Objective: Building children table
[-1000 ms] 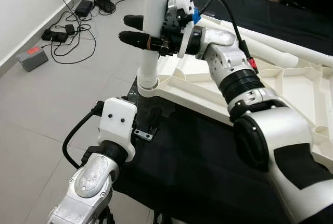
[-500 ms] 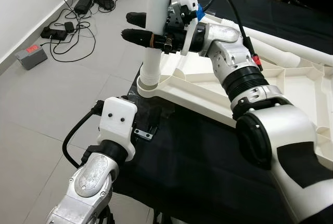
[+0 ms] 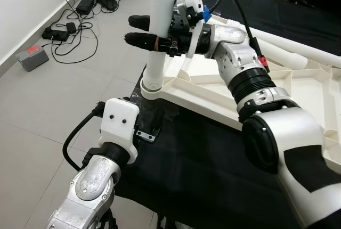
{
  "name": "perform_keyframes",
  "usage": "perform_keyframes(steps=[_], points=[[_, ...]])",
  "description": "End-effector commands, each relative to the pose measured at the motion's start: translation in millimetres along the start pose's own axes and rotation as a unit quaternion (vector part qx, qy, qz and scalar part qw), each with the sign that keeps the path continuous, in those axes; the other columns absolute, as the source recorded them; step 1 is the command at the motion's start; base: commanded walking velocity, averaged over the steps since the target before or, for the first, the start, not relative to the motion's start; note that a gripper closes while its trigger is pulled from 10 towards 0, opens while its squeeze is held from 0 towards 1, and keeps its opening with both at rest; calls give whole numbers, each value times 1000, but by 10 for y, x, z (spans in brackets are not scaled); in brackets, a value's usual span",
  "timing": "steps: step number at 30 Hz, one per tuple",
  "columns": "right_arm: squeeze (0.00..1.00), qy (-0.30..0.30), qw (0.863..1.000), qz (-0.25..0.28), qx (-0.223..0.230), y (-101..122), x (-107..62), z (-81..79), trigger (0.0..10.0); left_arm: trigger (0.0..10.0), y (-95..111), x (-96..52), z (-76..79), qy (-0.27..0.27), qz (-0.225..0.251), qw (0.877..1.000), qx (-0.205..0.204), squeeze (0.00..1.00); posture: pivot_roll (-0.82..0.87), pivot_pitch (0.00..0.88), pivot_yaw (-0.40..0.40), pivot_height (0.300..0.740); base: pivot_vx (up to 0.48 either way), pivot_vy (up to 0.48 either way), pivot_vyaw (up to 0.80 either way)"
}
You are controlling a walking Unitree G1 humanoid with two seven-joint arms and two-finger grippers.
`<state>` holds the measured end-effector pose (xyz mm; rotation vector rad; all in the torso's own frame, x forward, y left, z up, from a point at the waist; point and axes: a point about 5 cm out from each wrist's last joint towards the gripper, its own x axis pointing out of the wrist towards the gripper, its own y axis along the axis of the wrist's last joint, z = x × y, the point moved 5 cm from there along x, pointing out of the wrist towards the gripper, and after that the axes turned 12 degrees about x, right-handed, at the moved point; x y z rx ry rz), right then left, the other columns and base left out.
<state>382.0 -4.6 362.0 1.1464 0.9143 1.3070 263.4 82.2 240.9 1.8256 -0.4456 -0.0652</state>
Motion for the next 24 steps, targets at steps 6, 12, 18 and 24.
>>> perform_keyframes(steps=[6, 12, 18, 24], points=[[0, 10, 999, -24, 27, -217, -21, -38, 10000, 10000, 15, -34, 26, -5, 0, 1000, -3, 0, 70, 343, -164, 740, 0, 0, 0], [0, 12, 999, -32, 35, -306, 3, -62, 10000, 10000, 21, -30, 22, -3, 2, 1000, -3, 0, 72, 339, -166, 740, 0, 0, 0], [0, -11, 999, -34, 40, -388, 48, -40, 10000, 10000, 30, -34, 10, -2, 3, 1000, 0, 0, 73, 337, -166, 740, 0, 0, 0], [0, -86, 994, -38, 57, -503, 92, 79, 10000, 10000, 61, -31, 6, 0, 9, 1000, 0, 0, 73, 332, -170, 740, 0, 0, 0]])
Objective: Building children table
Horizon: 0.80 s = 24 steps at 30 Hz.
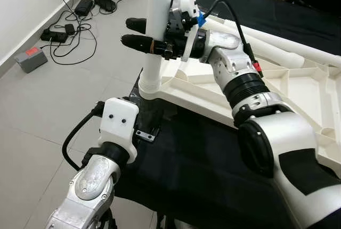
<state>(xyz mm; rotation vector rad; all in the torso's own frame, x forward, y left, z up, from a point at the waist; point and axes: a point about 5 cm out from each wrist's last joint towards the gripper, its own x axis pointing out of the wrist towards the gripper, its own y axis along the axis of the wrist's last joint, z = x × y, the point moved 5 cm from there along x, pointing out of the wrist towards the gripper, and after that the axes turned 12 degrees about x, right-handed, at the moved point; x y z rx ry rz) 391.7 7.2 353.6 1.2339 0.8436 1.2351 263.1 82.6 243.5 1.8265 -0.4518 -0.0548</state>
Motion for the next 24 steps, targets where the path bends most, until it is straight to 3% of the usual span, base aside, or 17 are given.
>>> perform_keyframes(steps=[1, 4, 7, 8, 9, 17, 18, 19, 21, 23, 24], points=[[0, -52, 997, -45, 47, -400, -26, 66, 10000, 10000, 40, -31, 15, -1, 5, 1000, -1, 0, 73, 332, -170, 740, 0, 0, 0], [0, -63, 996, -44, 49, -406, -26, 87, 10000, 10000, 41, -31, 13, -1, 6, 1000, -1, 0, 73, 332, -170, 740, 0, 0, 0], [0, -137, 988, -46, 59, -494, -73, 222, 10000, 10000, 49, -24, -26, 4, 8, 1000, 4, 0, 72, 323, -172, 740, 0, 0, 0], [0, -137, 988, -46, 59, -494, -73, 222, 10000, 10000, 49, -24, -26, 4, 8, 1000, 4, 0, 72, 323, -172, 740, 0, 0, 0], [0, -191, 978, -41, 68, -543, -143, 326, 10000, 10000, 52, -17, -63, 9, 10, 1000, 8, 0, 72, 323, -172, 740, 0, 0, 0], [0, -223, 972, -37, 65, -562, -183, 384, 10000, 10000, 54, -12, -82, 11, 10, 1000, 11, 0, 72, 323, -172, 740, 0, 0, 0], [0, -261, 962, -33, 67, -583, -256, 458, 10000, 10000, 53, -13, -93, 12, 11, 1000, 13, 0, 69, 318, -170, 740, 0, 0, 0], [0, -261, 962, -33, 67, -583, -256, 458, 10000, 10000, 53, -13, -93, 12, 11, 1000, 13, 0, 69, 318, -170, 740, 0, 0, 0], [0, -342, 936, -19, 75, -600, -393, 604, 10000, 10000, 54, -9, -115, 15, 12, 1000, 15, 0, 66, 320, -170, 740, 0, 0, 0], [0, -342, 936, -19, 75, -600, -393, 604, 10000, 10000, 54, -9, -115, 15, 12, 1000, 15, 0, 66, 320, -170, 740, 0, 0, 0], [0, -364, 928, -15, 74, -598, -426, 639, 10000, 10000, 54, -8, -120, 16, 12, 1000, 16, 0, 66, 320, -170, 740, 0, 0, 0]])
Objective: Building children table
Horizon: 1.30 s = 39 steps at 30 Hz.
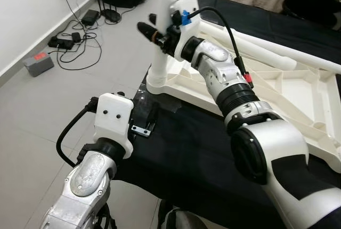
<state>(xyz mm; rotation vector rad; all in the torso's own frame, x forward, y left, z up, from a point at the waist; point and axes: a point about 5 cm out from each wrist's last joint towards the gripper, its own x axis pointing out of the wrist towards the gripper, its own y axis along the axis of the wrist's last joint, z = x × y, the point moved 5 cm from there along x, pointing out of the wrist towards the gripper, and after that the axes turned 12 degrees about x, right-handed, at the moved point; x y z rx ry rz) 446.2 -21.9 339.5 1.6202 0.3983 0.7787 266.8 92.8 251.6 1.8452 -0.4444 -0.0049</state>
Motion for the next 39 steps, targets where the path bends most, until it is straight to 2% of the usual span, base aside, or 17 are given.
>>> perform_keyframes(steps=[1, 3, 11, 12, 15, 17, 22, 23, 25, 28, 29, 33, 34, 35, 36, 37, 39], points=[[0, -91, 995, -47, 18, -345, -140, 281, 10000, 10000, 15, -19, 2, -2, 4, 1000, 3, 0, 65, 322, -172, 740, 0, 0, 0], [0, -138, 989, -40, 33, -344, -136, 342, 10000, 10000, 21, -15, -1, -1, 5, 1000, 4, 0, 65, 322, -172, 740, 0, 0, 0], [0, -187, 981, -25, 36, -300, -147, 419, 10000, 10000, 25, -14, -3, -1, 5, 1000, 4, 0, 66, 324, -175, 740, 0, 0, 0], [0, -212, 976, -17, 39, -276, -163, 466, 10000, 10000, 26, -15, -4, -1, 6, 1000, 4, 0, 64, 324, -174, 740, 0, 0, 0], [0, -231, 972, -12, 41, -262, -177, 500, 10000, 10000, 28, -16, -3, -1, 6, 1000, 4, 0, 64, 326, -176, 740, 0, 0, 0], [0, -275, 960, 16, 46, -165, -211, 576, 10000, 10000, 30, -16, -4, -2, 6, 1000, 5, 0, 65, 325, -175, 740, 0, 0, 0], [0, -304, 951, 33, 49, -84, -223, 610, 10000, 10000, 30, -15, -7, -2, 7, 1000, 5, 0, 64, 326, -174, 740, 0, 0, 0], [0, -315, 947, 38, 49, -54, -223, 615, 10000, 10000, 31, -14, -10, -2, 7, 1000, 6, 0, 63, 326, -175, 740, 0, 0, 0], [0, -360, 930, 53, 57, 2, -256, 661, 10000, 10000, 35, -6, -14, -1, 8, 1000, 7, 0, 64, 324, -178, 740, 0, 0, 0], [0, -376, 923, 59, 58, 20, -272, 676, 10000, 10000, 36, -4, -15, -1, 8, 1000, 7, 0, 64, 324, -178, 740, 0, 0, 0], [0, -416, 905, 65, 54, 38, -319, 711, 10000, 10000, 38, -3, -17, -1, 9, 1000, 8, 0, 64, 324, -178, 740, 0, 0, 0], [0, -461, 883, 78, 46, 76, -381, 745, 10000, 10000, 39, 0, -23, -1, 9, 1000, 9, 0, 65, 324, -177, 740, 0, 0, 0], [0, -461, 883, 78, 46, 76, -381, 745, 10000, 10000, 39, 0, -23, -1, 9, 1000, 9, 0, 65, 324, -177, 740, 0, 0, 0], [0, -485, 870, 72, 46, 72, -418, 774, 10000, 10000, 40, 0, -25, 0, 9, 1000, 9, 0, 66, 325, -179, 740, 0, 0, 0], [0, -494, 865, 70, 47, 72, -433, 786, 10000, 10000, 39, 1, -26, 0, 9, 1000, 10, 0, 66, 325, -179, 740, 0, 0, 0], [0, -494, 865, 70, 47, 72, -433, 786, 10000, 10000, 39, 1, -26, 0, 9, 1000, 10, 0, 66, 325, -179, 740, 0, 0, 0], [0, -513, 853, 76, 60, 77, -464, 798, 10000, 10000, 36, 0, -29, -1, 9, 1000, 10, 0, 65, 324, -178, 740, 0, 0, 0]])
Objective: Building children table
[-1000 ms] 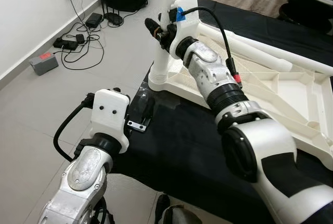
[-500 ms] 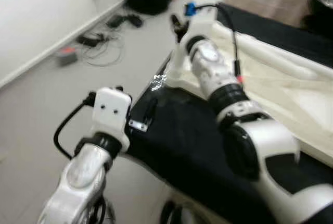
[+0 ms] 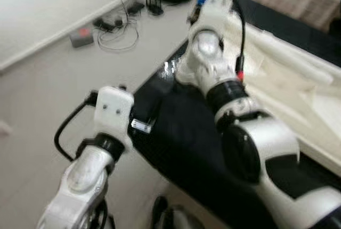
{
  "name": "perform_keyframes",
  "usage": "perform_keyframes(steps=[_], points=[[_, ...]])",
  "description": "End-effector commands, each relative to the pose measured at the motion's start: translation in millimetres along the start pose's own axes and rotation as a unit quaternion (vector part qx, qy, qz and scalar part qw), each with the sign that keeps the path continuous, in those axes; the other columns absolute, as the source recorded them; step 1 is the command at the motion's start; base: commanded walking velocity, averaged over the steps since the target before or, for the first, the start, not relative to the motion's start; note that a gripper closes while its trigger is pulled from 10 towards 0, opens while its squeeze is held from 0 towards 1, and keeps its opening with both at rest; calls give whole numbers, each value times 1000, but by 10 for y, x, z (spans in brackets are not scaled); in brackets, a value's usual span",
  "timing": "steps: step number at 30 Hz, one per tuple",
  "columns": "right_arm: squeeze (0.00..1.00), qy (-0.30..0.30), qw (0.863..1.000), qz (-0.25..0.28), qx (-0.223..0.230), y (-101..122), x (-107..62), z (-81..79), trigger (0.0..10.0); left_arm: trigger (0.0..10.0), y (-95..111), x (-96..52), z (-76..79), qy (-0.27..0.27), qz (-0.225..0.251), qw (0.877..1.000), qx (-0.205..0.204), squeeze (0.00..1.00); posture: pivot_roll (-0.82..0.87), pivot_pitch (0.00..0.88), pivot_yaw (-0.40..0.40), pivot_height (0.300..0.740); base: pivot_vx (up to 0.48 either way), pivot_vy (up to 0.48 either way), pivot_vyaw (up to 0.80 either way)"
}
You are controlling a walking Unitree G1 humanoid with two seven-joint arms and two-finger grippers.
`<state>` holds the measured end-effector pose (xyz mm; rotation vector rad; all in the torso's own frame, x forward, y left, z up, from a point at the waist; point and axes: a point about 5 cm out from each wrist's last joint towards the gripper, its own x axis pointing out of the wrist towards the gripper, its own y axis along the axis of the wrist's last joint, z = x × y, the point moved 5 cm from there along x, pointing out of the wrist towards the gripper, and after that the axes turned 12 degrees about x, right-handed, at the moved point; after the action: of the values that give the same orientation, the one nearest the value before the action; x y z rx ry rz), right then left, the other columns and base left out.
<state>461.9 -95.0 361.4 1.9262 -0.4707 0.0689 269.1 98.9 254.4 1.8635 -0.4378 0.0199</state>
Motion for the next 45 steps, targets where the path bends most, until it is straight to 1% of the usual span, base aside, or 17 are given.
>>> perform_keyframes(steps=[1, 4, 8, 9, 10, 12, 15, 20, 22, 25, 30, 38, 39, 40, 42, 43, 45], points=[[0, -66, 997, -29, 1, -195, 4, 278, 10000, 10000, 33, -9, 41, -9, 7, 1000, 0, 0, 65, 324, -178, 740, 0, 0, 0], [0, -97, 995, -3, 16, -123, -18, 301, 10000, 10000, 38, -4, 38, -9, 8, 1000, 0, 0, 65, 324, -177, 740, 0, 0, 0], [0, -143, 989, 1, 37, -107, -50, 360, 10000, 10000, 41, -6, 36, -9, 8, 1000, 0, 0, 65, 324, -177, 740, 0, 0, 0], [0, -173, 984, 1, 45, -100, -57, 433, 10000, 10000, 40, -6, 34, -9, 8, 1000, 1, 0, 68, 322, -177, 740, 0, 0, 0], [0, -173, 984, 1, 45, -100, -57, 433, 10000, 10000, 40, -6, 34, -9, 8, 1000, 1, 0, 68, 322, -177, 740, 0, 0, 0], [0, -242, 969, 5, 56, -67, -80, 613, 10000, 10000, 39, -8, 30, -9, 8, 1000, 2, 0, 68, 323, -178, 740, 0, 0, 0], [0, -280, 958, 20, 56, -21, -103, 722, 10000, 10000, 41, -8, 31, -8, 9, 1000, 2, 0, 68, 323, -178, 740, 0, 0, 0], [0, -299, 953, 24, 50, -12, -126, 753, 10000, 10000, 38, -5, 30, -8, 9, 1000, 3, 0, 68, 324, -178, 740, 0, 0, 0], [0, -317, 947, 22, 48, -38, -159, 767, 10000, 10000, 39, -3, 29, -8, 9, 1000, 3, 0, 66, 324, -177, 740, 0, 0, 0], [0, -337, 939, 13, 63, -75, -197, 775, 10000, 10000, 44, -4, 29, -8, 10, 1000, 3, 0, 70, 325, -177, 740, 0, 0, 0], [0, -322, 943, 12, 83, -54, -190, 695, 10000, 10000, 43, -4, 26, -8, 9, 1000, 4, 0, 71, 326, -178, 740, 0, 0, 0], [0, -308, 947, 17, 89, -13, -173, 654, 10000, 10000, 41, -4, 22, -7, 9, 1000, 4, 0, 69, 325, -178, 740, 0, 0, 0], [820, -305, 948, 18, 88, -9, -169, 649, 10000, 10000, 40, -3, 24, -7, 9, 1000, 4, 0, 67, 325, -178, 740, 0, 0, 0], [847, -301, 949, 18, 90, -8, -165, 643, 10000, 10000, 41, -2, 25, -7, 9, 1000, 4, 0, 67, 325, -178, 740, 0, 0, 0], [847, -301, 949, 18, 90, -8, -165, 643, 10000, 10000, 41, -2, 25, -7, 9, 1000, 4, 0, 67, 325, -178, 740, 0, 0, 0], [1000, -295, 951, 19, 90, -2, -156, 633, 10000, 10000, 41, -1, 25, -7, 9, 1000, 3, 0, 67, 325, -178, 740, 0, 0, 0], [1000, -290, 952, 21, 92, 10, -154, 615, 10000, 10000, 41, -1, 25, -7, 9, 1000, 3, 0, 67, 325, -178, 740, 0, 0, 0]])
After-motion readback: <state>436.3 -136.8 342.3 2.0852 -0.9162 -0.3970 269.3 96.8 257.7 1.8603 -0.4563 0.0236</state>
